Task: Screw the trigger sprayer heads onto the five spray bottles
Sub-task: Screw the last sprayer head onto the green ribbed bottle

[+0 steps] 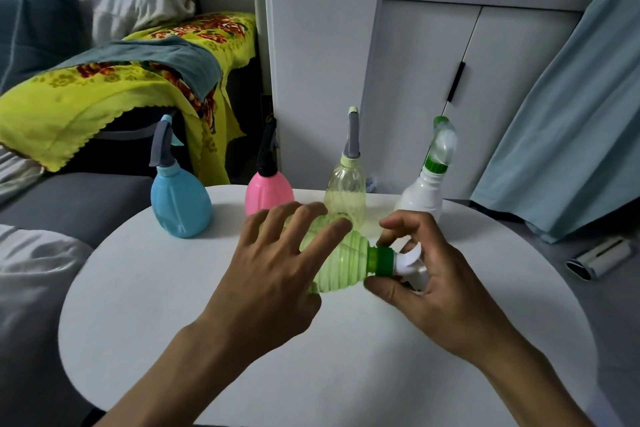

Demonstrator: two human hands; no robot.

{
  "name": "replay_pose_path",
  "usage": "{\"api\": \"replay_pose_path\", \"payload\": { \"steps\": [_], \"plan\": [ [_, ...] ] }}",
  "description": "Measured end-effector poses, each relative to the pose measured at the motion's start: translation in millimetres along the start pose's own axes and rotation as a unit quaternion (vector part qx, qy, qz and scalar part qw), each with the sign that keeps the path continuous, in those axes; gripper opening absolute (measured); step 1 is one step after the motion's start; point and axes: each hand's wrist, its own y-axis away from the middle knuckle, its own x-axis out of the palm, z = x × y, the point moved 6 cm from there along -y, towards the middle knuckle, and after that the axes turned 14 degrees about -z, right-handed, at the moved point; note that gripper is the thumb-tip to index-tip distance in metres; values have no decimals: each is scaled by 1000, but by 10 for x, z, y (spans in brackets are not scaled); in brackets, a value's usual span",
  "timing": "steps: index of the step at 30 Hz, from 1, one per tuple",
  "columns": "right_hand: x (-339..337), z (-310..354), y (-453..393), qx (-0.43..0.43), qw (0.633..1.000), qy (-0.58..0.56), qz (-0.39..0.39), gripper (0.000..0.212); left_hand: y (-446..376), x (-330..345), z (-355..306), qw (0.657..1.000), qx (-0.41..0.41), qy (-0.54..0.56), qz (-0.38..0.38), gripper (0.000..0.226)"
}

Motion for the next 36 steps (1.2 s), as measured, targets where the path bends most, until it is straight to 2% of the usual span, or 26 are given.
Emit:
{"api": "replay_pose_path", "payload": {
  "steps": [5, 9, 13, 22, 25, 26, 28, 30, 31, 33, 36],
  "plan": [
    [-14, -49, 8, 28, 1000, -5, 8, 37, 5, -1, -6, 1000, 5, -2, -3, 87],
    [-6, -15, 9, 18, 1000, 4, 15, 44, 9, 10, -4, 1000, 9, -2, -10, 87],
    [-35, 0, 5, 4, 1000, 27, -1, 39, 7, -2, 1, 1000, 3, 12, -14, 88],
    [-73, 34, 8, 58, 997, -13, -39, 27, 46, 84, -12, 999, 11, 48, -12, 89],
    [-100, -49, -4, 139, 988, -42, -46, 23, 37, 89, -13, 991, -18, 132, -26, 80],
    [-132, -90, -15, 188, 979, -72, -34, 20, 39, 91, -27, 986, -26, 160, -26, 76],
    [-198, -90, -30, 261, 947, -186, 19, 33, 38, 78, -7, 971, -64, 228, -21, 73],
    [-224, -46, -37, 297, 882, -361, 56, 55, 37, 83, 79, 935, -147, 322, 0, 73],
    [-216, -9, -42, 299, 849, -431, 63, 66, 33, 103, 111, 905, -194, 378, 20, 72],
    [-143, 19, -39, 277, 823, -492, 53, 78, 33, 155, 80, 812, -262, 516, 74, 63],
    [56, 105, 8, 248, 799, -547, 39, 70, 92, 251, -217, 652, -293, 677, 177, 52]
  ]
}}
